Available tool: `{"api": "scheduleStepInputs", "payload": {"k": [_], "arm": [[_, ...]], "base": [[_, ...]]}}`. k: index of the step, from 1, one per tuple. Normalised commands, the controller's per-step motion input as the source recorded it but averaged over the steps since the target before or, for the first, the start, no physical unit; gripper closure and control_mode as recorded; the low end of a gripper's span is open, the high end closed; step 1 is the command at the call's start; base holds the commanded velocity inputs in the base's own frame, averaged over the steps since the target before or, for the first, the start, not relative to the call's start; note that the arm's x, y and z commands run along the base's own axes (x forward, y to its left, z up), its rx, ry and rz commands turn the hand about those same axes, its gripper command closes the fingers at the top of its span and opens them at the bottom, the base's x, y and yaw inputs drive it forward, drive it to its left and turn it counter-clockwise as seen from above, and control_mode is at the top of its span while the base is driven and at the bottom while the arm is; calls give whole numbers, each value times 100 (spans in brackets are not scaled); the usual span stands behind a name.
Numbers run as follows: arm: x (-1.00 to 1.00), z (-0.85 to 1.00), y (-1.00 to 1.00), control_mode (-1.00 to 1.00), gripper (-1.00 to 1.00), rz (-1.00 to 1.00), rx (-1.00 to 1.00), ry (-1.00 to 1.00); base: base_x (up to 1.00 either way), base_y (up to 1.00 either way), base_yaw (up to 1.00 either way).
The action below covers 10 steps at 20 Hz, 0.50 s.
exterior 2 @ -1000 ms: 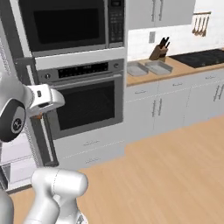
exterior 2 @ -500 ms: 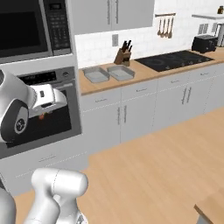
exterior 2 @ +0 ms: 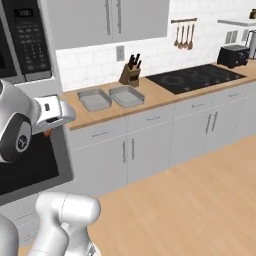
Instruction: Place one lime and one chicken drumstick in each tupperware on the nearby counter, to pack two identical lunches.
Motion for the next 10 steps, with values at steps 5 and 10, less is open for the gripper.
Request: {"api": "scheduleStepInputs", "payload": {"k": [5, 10], "arm": [[0, 0, 0, 100, 100, 0, 0, 0], [0, 0, 0, 100, 100, 0, 0, 0]], "base": [[100, -29, 0], [100, -52, 9]]}}
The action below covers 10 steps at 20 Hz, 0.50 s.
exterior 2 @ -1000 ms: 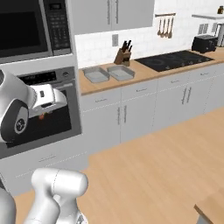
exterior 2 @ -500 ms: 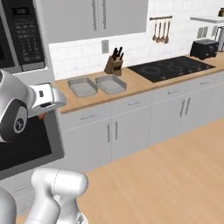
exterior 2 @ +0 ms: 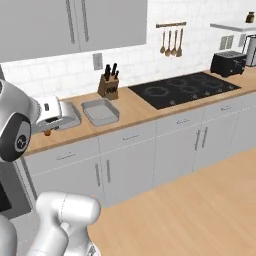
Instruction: Place one lime and one chicken drumstick in each tupperware on the nearby counter, to pack two identical lunches.
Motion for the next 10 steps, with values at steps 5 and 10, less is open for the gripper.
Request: {"api": "scheduleStepInputs", "payload": {"k": [5, 10], "arm": [[0, 0, 0, 100, 100, 0, 0, 0], [0, 0, 0, 100, 100, 0, 0, 0]], "base": [[100, -34, 24], [100, -2, 13]]}}
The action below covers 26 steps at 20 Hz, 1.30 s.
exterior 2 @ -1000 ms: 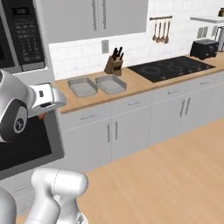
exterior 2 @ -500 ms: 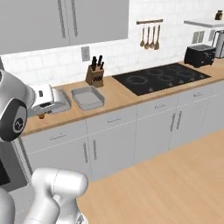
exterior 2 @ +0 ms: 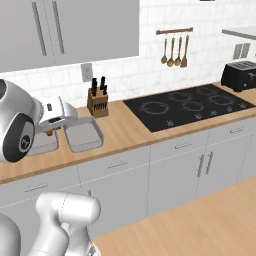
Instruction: Place one lime and one chicken drumstick in each tupperware on the nearby counter, to pack two identical lunches.
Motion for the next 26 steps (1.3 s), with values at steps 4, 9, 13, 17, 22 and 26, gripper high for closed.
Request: {"api": "scheduleStepInputs", "payload": {"k": [4, 9, 13, 17, 22, 26], "arm": [[0, 0, 0, 100, 100, 0, 0, 0], [100, -97, 89, -100, 100, 9, -17, 28], [100, -100, 26, -100, 100, 2, -19, 31], [100, -79, -3, -100, 100, 5, -2, 6], [100, -78, 0, -100, 100, 7, 0, 4], [100, -91, 0, -100, 100, 7, 0, 5]], "base": [[100, 41, 12], [0, 0, 0], [0, 0, 0], [0, 0, 0], [0, 0, 0], [0, 0, 0]]}}
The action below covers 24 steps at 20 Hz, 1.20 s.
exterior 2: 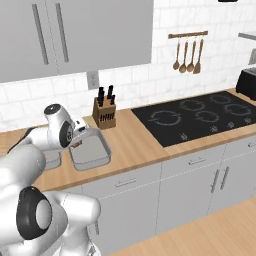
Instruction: Place one lime and one chicken drumstick in each tupperware on the nearby counter, to pack two identical lunches.
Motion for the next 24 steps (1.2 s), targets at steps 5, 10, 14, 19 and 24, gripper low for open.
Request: {"api": "scheduleStepInputs", "payload": {"k": [5, 10, 14, 19, 24], "arm": [[100, -74, -2, -100, -100, 3, 3, 1], [51, -1, 7, -100, -100, -10, 0, 5], [15, 34, 0, -100, -100, -10, 4, 1], [-87, 95, 0, -100, -100, -10, 6, -5], [-100, 84, -15, -100, -100, 0, 8, -13]], "base": [[0, 0, 0], [0, 0, 0], [0, 0, 0], [0, 0, 0], [0, 0, 0]]}}
